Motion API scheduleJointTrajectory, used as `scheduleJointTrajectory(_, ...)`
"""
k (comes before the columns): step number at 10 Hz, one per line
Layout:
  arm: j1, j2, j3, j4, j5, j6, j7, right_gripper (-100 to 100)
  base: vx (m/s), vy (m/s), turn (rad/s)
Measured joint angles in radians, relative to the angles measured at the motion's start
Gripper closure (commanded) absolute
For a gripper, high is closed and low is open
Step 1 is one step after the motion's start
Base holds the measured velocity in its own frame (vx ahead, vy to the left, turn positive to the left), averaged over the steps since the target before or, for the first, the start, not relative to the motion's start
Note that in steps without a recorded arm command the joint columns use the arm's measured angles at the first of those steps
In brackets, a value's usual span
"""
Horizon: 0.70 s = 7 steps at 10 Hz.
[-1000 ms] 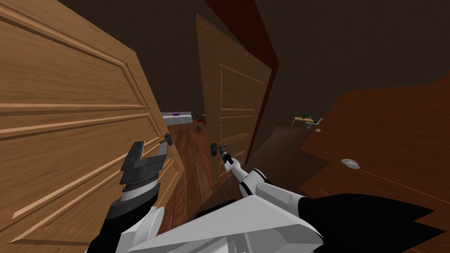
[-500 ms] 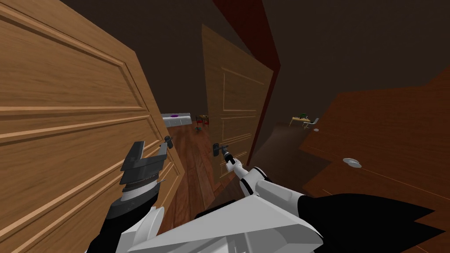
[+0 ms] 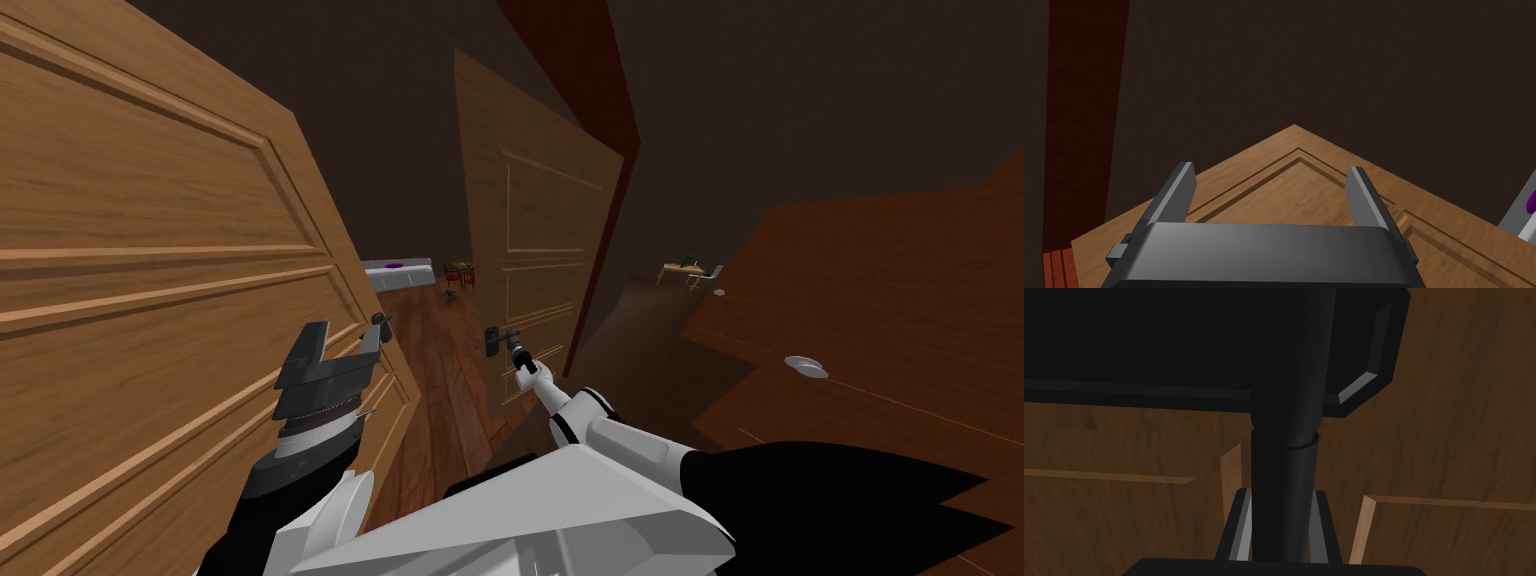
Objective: Push the door open
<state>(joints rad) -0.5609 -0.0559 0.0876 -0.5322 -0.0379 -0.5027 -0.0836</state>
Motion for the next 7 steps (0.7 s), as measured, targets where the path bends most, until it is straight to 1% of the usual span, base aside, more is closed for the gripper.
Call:
scheduleJointTrajectory(1, -0.032, -0.003, -0.011, 0.057, -0.006, -0.018, 0.003, 100, 0.12, 0.113, -0.018)
scheduleJointTrajectory(2, -0.025, -0.013, -0.015, 0.05, -0.008, -0.025, -0.001, 100, 0.154, 0.152, -0.078)
scheduleJointTrajectory(3, 0.002, -0.02, -0.022, 0.004, -0.01, -0.008, 0.001, 100, 0.114, 0.124, -0.076)
scheduleJointTrajectory(4, -0.011, -0.018, -0.036, 0.022, -0.015, -0.013, 0.011, 100, 0.138, 0.193, -0.071)
scheduleJointTrajectory(5, -0.015, -0.023, -0.05, 0.028, -0.02, -0.016, 0.018, 100, 0.153, 0.196, -0.1)
scheduleJointTrajectory(6, -0.014, -0.03, -0.06, 0.03, -0.025, -0.016, 0.02, 100, 0.167, 0.152, -0.08)
scheduleJointTrajectory(7, -0.01, -0.033, -0.073, 0.026, -0.03, -0.013, 0.025, 100, 0.158, 0.14, -0.06)
